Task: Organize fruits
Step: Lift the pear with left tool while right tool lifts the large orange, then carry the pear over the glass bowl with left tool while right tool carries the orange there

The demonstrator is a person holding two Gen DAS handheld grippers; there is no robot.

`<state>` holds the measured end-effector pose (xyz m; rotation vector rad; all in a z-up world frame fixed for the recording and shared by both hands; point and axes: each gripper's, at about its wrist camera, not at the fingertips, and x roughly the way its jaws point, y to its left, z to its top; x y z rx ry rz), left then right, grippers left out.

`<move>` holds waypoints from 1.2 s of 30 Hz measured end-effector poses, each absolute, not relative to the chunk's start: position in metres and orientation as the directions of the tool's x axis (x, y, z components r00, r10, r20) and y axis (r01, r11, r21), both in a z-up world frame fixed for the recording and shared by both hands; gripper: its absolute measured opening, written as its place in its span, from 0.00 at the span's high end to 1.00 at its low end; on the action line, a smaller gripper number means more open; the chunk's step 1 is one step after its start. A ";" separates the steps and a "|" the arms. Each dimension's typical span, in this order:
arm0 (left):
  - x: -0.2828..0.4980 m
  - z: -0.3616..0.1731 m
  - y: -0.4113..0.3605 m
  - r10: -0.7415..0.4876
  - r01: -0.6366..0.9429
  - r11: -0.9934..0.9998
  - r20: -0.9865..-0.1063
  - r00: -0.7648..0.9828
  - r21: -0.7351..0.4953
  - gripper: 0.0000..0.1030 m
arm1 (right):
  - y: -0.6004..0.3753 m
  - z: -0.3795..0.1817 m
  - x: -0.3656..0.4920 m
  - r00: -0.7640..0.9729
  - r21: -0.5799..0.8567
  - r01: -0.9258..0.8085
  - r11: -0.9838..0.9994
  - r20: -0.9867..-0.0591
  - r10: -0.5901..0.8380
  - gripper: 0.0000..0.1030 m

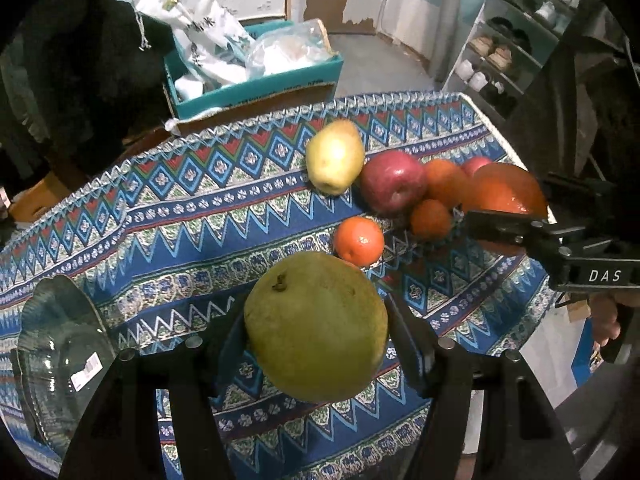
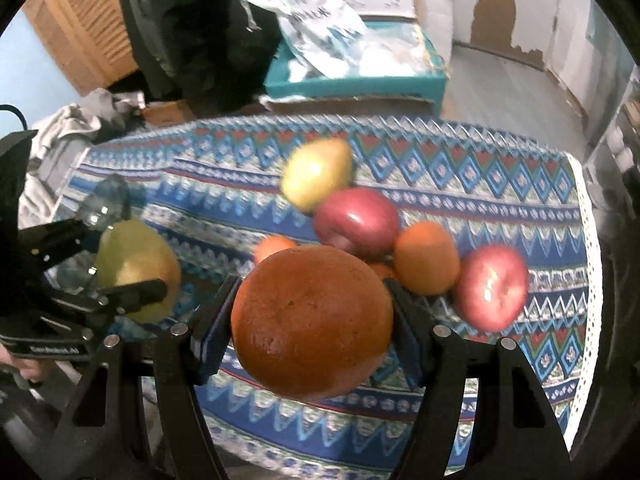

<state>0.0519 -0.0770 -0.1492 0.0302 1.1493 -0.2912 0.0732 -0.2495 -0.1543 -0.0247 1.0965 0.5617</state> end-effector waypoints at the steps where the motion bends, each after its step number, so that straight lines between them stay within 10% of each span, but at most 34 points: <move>1: 0.051 -0.146 -0.075 -0.212 0.241 0.963 -0.900 0.382 -0.124 0.35 | -0.245 -0.149 0.072 0.335 0.257 -0.450 0.855 -0.839 0.428 0.32; 36: 0.001 -0.090 0.076 -0.147 -0.001 0.985 -0.833 0.533 -0.174 0.35 | -0.067 -0.087 0.068 0.209 0.371 -0.647 0.666 -0.753 0.623 0.32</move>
